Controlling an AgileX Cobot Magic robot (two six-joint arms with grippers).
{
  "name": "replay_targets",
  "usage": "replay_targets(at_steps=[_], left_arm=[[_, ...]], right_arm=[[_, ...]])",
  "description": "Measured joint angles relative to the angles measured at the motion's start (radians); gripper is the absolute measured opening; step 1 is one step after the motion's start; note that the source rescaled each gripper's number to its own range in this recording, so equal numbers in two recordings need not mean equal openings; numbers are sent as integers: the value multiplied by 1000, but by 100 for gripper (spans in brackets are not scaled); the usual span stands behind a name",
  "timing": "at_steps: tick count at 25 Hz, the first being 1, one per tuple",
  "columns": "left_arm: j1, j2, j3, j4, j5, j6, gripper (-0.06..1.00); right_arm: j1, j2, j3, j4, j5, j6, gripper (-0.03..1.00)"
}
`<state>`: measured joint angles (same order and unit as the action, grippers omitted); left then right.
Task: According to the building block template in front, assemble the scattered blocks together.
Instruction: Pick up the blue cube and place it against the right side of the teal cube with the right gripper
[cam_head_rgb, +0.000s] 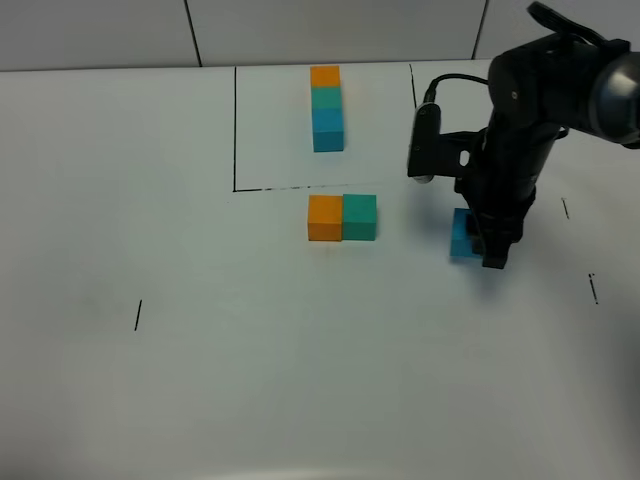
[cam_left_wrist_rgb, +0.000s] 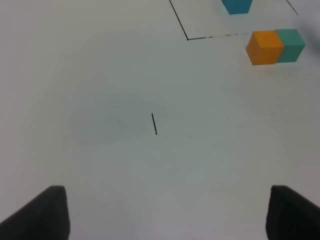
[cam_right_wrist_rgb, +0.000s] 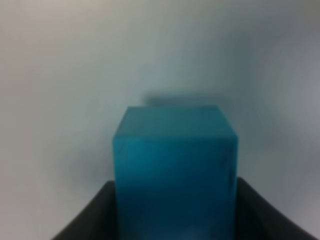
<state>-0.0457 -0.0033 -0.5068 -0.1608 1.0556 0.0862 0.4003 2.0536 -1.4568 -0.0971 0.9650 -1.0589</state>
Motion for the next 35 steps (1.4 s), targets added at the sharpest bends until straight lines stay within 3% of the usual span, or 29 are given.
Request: replay_targets(at_steps=[10, 35], left_arm=[[0, 0, 0, 0, 0, 0, 78], [0, 0, 0, 0, 0, 0, 78]], right_arm=[[35, 163, -254, 16, 110, -24, 2], [63, 209, -276, 38, 23, -28, 2]])
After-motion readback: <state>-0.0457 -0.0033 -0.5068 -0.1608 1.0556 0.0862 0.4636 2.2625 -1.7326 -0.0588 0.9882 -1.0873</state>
